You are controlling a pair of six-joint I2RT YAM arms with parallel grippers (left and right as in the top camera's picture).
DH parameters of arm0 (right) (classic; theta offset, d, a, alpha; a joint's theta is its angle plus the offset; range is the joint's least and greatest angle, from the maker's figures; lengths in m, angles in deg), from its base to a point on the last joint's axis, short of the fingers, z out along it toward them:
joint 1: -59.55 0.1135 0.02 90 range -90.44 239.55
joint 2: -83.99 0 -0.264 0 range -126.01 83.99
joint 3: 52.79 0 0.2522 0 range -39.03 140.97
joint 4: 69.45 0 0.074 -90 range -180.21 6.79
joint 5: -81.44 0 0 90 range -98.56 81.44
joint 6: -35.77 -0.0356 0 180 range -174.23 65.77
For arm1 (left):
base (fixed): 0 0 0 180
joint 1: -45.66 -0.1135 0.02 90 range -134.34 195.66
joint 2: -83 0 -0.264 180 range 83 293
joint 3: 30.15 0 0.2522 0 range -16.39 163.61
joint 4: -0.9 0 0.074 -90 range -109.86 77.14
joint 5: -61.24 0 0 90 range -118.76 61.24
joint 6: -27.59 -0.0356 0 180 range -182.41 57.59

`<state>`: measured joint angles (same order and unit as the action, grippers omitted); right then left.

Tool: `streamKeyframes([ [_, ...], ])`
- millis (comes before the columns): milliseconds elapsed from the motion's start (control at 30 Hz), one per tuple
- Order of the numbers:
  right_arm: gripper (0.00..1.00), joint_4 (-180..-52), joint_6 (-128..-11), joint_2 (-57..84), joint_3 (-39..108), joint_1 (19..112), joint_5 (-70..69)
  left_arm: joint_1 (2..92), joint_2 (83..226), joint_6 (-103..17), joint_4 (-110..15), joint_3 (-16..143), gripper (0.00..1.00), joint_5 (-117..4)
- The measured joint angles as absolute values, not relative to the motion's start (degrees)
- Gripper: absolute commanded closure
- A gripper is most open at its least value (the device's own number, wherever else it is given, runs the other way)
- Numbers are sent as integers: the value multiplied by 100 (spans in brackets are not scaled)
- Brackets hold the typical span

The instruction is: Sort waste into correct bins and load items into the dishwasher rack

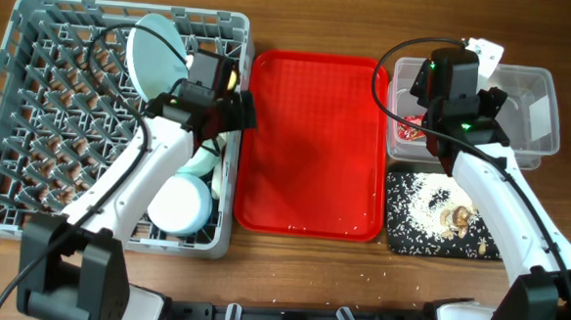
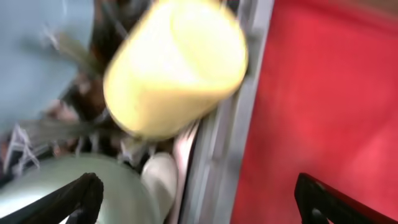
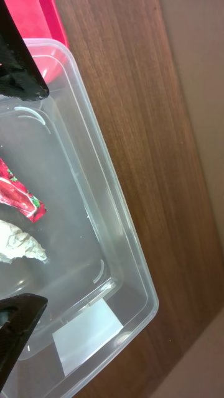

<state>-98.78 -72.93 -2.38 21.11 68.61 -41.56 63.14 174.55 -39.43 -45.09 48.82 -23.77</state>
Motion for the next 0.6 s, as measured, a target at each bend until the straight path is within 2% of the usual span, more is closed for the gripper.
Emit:
streamKeyframes([
  [167,0,-9881,-7295,-238,2111,6861,-4158,6285,16991,-3943,-4148,4969,0,-2340],
  [600,0,-9881,-7293,-238,2111,6861,-4158,6285,16983,-3943,-4154,4971,0,-2300],
])
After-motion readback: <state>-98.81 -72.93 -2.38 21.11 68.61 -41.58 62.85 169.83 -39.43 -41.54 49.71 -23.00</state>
